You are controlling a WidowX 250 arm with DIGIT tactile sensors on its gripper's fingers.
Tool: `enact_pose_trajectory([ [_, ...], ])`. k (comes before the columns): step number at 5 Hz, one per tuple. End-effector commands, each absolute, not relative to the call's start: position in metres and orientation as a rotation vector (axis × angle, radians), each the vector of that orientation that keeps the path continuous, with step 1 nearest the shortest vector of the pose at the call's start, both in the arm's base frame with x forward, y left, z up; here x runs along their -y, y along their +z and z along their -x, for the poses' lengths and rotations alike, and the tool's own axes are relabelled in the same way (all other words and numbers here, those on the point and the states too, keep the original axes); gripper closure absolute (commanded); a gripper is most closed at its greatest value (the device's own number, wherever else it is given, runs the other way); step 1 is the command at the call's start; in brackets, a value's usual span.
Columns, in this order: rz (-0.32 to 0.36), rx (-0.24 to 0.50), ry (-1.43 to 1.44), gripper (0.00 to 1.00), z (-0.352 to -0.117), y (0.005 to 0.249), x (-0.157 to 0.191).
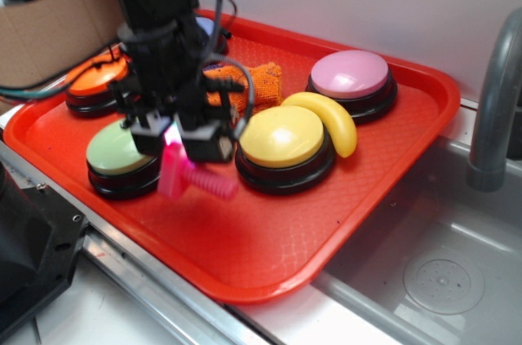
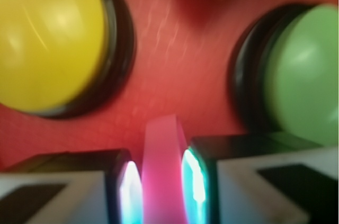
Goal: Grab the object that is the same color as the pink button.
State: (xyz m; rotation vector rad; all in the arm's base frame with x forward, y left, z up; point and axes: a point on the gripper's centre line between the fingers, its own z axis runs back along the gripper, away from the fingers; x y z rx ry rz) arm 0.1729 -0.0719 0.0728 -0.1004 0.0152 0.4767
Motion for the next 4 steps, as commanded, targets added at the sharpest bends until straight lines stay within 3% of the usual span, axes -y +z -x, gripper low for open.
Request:
enact_pose_trajectory([
  [1, 0.138, 0.139, 0.517, 0.93, -0.215, 0.151, 0.021],
  [3, 0.121, 0.23, 0.604, 0.93, -0.238, 0.187, -0.022],
  [4, 0.108, 0.184, 0.578, 0.97, -0.244, 0.192, -0.031],
])
